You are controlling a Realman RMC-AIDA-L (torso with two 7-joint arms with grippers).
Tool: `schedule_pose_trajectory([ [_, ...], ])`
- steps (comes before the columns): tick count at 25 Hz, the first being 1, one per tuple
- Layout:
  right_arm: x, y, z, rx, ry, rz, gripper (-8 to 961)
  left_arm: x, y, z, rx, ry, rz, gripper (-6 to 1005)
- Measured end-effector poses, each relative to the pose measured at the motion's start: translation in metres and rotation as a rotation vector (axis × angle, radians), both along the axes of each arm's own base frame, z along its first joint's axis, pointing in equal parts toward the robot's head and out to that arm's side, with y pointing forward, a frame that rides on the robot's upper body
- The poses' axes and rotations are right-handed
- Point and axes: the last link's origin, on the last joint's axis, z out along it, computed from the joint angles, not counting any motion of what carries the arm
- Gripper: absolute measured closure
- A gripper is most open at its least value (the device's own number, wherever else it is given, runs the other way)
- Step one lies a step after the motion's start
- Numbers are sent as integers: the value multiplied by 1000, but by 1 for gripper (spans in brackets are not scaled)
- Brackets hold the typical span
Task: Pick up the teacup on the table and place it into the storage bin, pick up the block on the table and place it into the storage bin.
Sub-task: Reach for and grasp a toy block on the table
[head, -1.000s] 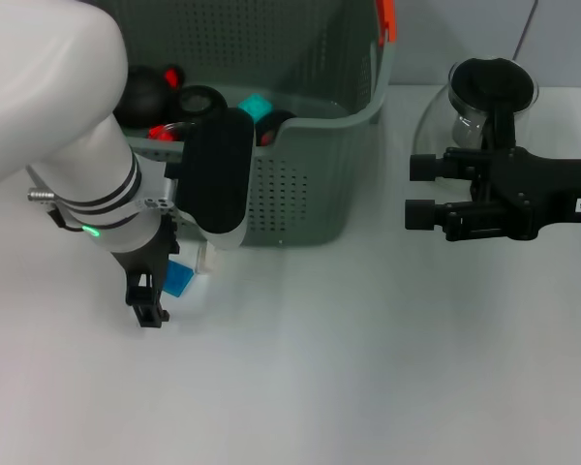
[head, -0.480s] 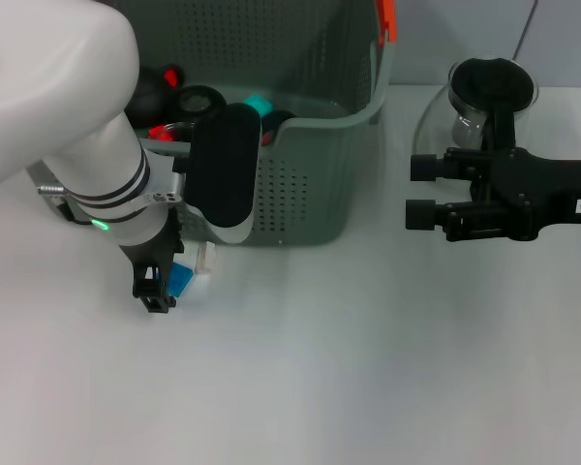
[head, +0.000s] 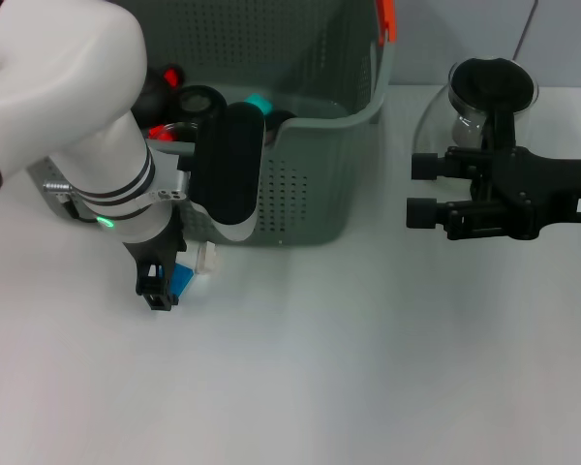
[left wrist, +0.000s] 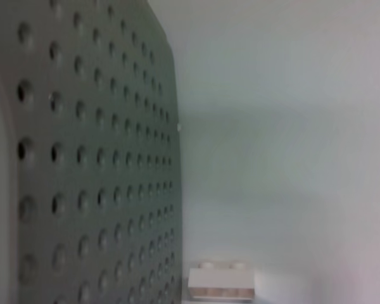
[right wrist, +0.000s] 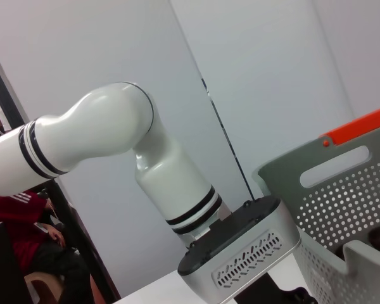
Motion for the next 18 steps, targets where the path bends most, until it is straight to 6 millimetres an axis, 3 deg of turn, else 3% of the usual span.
schedule_pose_trajectory([
  [18, 0, 1, 1, 6, 5, -3, 13, -4, 4, -1, 14, 6, 5, 356],
])
